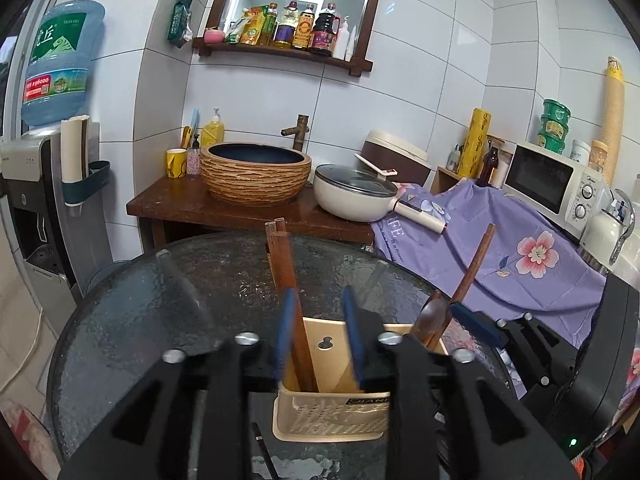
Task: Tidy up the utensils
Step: 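Lower both utensils into the cream holder and open both tools, then move both open tools back over the metal spoon and black chopstick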
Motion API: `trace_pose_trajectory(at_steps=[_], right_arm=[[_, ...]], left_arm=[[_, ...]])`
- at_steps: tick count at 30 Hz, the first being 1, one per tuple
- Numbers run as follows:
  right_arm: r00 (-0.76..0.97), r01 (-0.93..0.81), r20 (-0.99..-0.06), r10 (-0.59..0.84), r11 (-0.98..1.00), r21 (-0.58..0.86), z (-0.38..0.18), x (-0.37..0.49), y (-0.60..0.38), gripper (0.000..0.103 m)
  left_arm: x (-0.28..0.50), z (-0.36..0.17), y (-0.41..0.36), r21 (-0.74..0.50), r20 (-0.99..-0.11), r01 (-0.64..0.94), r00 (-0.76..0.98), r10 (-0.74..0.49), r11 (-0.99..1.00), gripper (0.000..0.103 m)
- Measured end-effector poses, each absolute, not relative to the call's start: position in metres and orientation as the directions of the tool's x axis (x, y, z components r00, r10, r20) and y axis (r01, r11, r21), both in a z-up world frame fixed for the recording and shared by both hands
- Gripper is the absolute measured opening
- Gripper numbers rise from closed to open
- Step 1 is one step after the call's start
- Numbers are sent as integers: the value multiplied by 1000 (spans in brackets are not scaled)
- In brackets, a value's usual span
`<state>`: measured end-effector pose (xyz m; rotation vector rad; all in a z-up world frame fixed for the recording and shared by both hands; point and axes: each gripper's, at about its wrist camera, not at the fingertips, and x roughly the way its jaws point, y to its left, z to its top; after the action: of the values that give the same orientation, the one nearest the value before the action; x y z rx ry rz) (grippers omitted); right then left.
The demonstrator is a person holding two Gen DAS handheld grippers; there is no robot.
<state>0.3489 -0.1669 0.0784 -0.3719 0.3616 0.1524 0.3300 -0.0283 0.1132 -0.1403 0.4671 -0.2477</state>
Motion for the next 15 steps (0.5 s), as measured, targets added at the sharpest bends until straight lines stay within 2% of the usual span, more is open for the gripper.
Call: trace_pose_trajectory(at_steps=[1, 2, 4, 5, 7, 9, 12, 15], right_arm=[[928, -209, -362, 85, 924, -319, 80, 345, -168, 60], [932, -207, -353, 89, 927, -313, 83, 343, -170, 62], [936, -208, -338, 101, 932, -297, 87, 336, -174, 62], [936, -211, -335, 108, 934, -289, 89, 333, -175, 62], [937, -218, -326, 123, 938, -271, 90, 320, -178, 63], [937, -220, -326, 129, 940, -259, 89, 308, -180, 64], [925, -225, -353, 139, 950, -216, 83, 294, -184, 76], [901, -240, -405, 157, 957, -164, 70, 283, -185, 76]], left_arm=[[326, 114, -26, -194, -418, 206, 867, -271, 959, 42], [322, 116, -25, -195, -411, 208, 870, -273, 958, 45], [308, 118, -16, -192, -389, 195, 885, -257, 962, 64], [304, 118, -12, -193, -383, 186, 890, -248, 963, 68], [292, 115, -1, -197, -384, 160, 895, -226, 967, 83], [280, 105, 8, -185, -414, 128, 889, -196, 974, 86], [266, 82, 12, -134, -479, 102, 864, -154, 986, 87], [251, 50, 13, -94, -546, 73, 830, -113, 993, 87]])
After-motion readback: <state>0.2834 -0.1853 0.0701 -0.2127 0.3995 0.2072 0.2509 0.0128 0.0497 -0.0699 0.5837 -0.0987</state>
